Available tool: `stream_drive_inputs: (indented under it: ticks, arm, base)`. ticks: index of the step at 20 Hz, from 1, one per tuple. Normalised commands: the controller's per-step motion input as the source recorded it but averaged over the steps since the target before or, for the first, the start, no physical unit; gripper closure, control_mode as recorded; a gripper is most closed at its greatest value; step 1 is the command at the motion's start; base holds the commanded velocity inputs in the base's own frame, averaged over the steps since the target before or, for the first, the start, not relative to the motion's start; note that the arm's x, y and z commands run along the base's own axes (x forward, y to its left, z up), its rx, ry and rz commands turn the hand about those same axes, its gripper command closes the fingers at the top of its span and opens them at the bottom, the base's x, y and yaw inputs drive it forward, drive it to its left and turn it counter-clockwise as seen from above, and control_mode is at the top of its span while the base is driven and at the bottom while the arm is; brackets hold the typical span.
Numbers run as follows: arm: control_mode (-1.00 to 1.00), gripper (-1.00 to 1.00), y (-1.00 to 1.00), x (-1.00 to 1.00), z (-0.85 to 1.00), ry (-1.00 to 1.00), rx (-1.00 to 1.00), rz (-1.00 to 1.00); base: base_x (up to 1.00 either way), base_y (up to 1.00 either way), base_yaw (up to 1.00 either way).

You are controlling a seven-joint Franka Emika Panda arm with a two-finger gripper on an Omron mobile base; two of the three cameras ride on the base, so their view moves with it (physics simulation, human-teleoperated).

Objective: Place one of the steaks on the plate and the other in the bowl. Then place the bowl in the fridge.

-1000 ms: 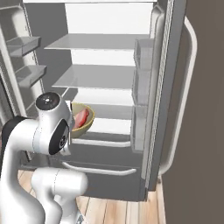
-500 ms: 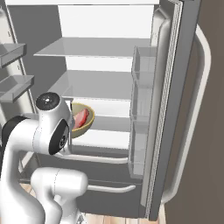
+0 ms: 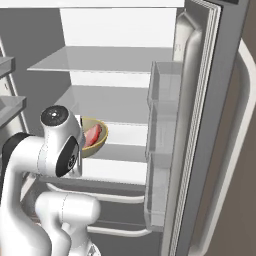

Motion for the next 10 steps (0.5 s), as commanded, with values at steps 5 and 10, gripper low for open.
stream_drive_inputs:
  ticks: [5,10]
  arm:
    - [-1.00,1.00,0.00,0.40,0.00,-0.02,0.04,0.00]
    - [-1.00,1.00,-0.02,0.29,0.03,-0.08,0.08,0.00]
  base:
    - [0.09,0.00,0.00]
    - [0.00,0.00,0.00]
